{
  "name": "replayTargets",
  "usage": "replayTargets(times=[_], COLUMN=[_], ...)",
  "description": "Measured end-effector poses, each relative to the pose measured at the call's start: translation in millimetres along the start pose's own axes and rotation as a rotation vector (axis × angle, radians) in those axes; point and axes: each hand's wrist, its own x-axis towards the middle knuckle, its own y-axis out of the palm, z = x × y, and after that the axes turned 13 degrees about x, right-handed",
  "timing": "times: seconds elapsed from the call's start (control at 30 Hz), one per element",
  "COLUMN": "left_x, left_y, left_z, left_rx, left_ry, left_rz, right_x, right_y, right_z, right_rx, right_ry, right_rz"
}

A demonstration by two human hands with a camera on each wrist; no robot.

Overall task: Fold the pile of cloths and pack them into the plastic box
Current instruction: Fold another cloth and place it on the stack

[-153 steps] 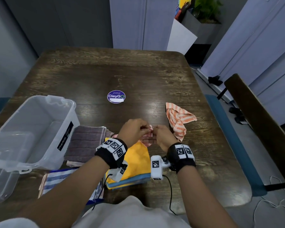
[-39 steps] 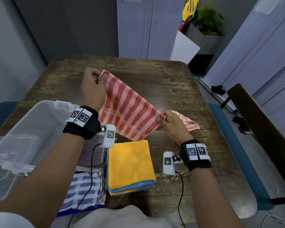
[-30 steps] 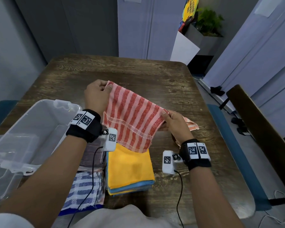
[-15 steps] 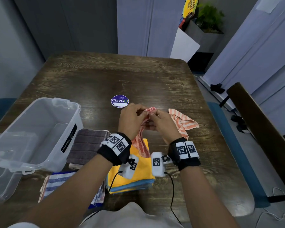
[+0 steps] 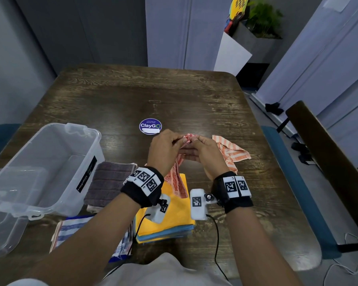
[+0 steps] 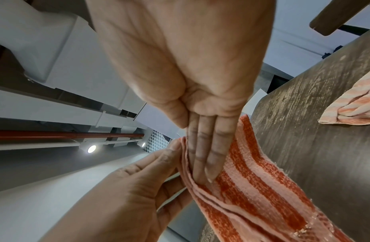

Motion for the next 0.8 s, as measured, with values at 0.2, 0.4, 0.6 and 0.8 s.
replayTargets(times=[0.2,0.4,0.6,0.8], left_x=[2,5,11,22], left_y=[-1,-2,-10,-31], left_z=[1,3,1,-10], left_rx=[0.006,0.024,-0.020,-0.246], left_ry=[0.061,0.087,0.008,-0.016], left_rz=[0.005,-0.001,-0.030,-0.007], right_x=[3,3,-1,5], right_y=[-6,-13,-14,-20], right_z=[3,7,7,5], right_rx=[0.004,-0.027,-0.107,-0.074], right_ry=[0.011,0.004,-0.064,-0.191], right_rz=[0.021,0.069,0.137,-0.017])
